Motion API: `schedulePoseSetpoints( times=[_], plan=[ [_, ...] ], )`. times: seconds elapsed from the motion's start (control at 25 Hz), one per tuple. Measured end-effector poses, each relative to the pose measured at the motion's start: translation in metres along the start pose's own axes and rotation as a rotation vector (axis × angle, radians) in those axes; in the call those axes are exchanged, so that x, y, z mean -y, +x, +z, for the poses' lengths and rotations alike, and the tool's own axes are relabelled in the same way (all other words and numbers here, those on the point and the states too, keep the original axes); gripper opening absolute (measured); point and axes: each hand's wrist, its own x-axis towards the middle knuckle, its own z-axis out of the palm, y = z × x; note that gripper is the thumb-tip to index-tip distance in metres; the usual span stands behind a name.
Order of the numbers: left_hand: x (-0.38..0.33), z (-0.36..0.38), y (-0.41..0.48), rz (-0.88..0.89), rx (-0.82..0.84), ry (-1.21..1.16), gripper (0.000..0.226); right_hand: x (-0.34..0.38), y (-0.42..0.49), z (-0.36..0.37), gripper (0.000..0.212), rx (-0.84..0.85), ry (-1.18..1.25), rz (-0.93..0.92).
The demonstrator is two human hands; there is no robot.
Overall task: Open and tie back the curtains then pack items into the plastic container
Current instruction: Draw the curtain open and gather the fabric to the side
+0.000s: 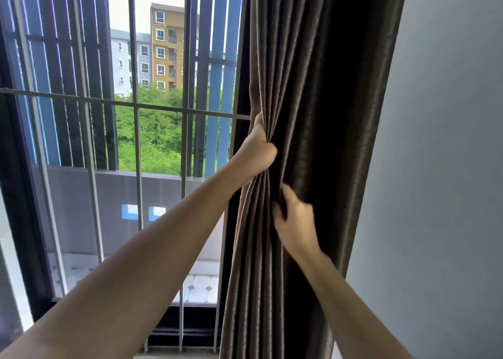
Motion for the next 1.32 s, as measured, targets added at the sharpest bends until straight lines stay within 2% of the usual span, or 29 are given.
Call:
schedulePoseSetpoints(
  times=[0.32,0.4,0.48,0.52,0.6,0.64,0.68,0.72,0.76,0.8,0.88,1.0,1.16,1.32],
  plan=[
    [-0.008,0.013,-0.007,-0.028,0.042,-0.065,0.088,0.005,-0.026,0.007,0.049,0.113,0.085,0.020],
    [-0.011,0.016,-0.009,0.019,0.071,0.000,0.089,0.009,-0.032,0.001,0.059,0.204,0.148,0.097],
    [-0.014,0.016,-0.007,-0.008,0.028,0.078,0.091,0.008,-0.030,-0.011,0.060,0.232,0.117,0.081],
    [-0.014,0.015,-0.006,-0.028,0.010,0.083,0.091,0.006,-0.024,-0.018,0.056,0.142,0.041,0.012],
    [-0.010,0.014,-0.005,-0.027,0.033,0.033,0.093,-0.003,-0.004,-0.036,0.052,-0.279,-0.133,-0.100],
    [-0.006,0.015,-0.004,-0.021,0.045,0.011,0.093,-0.005,0.008,-0.049,0.056,-0.478,-0.158,-0.045],
    [-0.004,0.016,-0.004,-0.022,0.057,-0.006,0.094,-0.007,0.020,-0.063,0.068,-0.562,-0.111,0.066],
    [-0.005,0.016,-0.006,-0.021,0.071,-0.019,0.094,-0.009,0.032,-0.076,0.079,-0.539,-0.018,0.190],
    [-0.007,0.017,-0.007,-0.027,0.084,-0.024,0.093,-0.011,0.042,-0.085,0.083,-0.434,0.065,0.279],
    [-0.008,0.018,-0.006,-0.025,0.088,-0.027,0.092,-0.013,0.048,-0.086,0.077,-0.297,0.081,0.311],
    [-0.009,0.020,-0.005,-0.026,0.088,-0.042,0.092,-0.013,0.043,-0.072,0.061,-0.034,-0.016,0.203],
    [-0.006,0.019,-0.002,-0.020,0.063,-0.061,0.089,-0.015,0.019,-0.037,0.067,0.190,-0.008,0.029],
    [-0.007,0.018,-0.002,-0.013,0.065,-0.062,0.089,-0.020,0.007,-0.015,0.074,0.340,0.057,-0.009],
    [-0.005,0.016,0.000,-0.008,0.075,-0.055,0.089,-0.018,0.002,-0.013,0.076,0.407,0.110,-0.026]
  ],
)
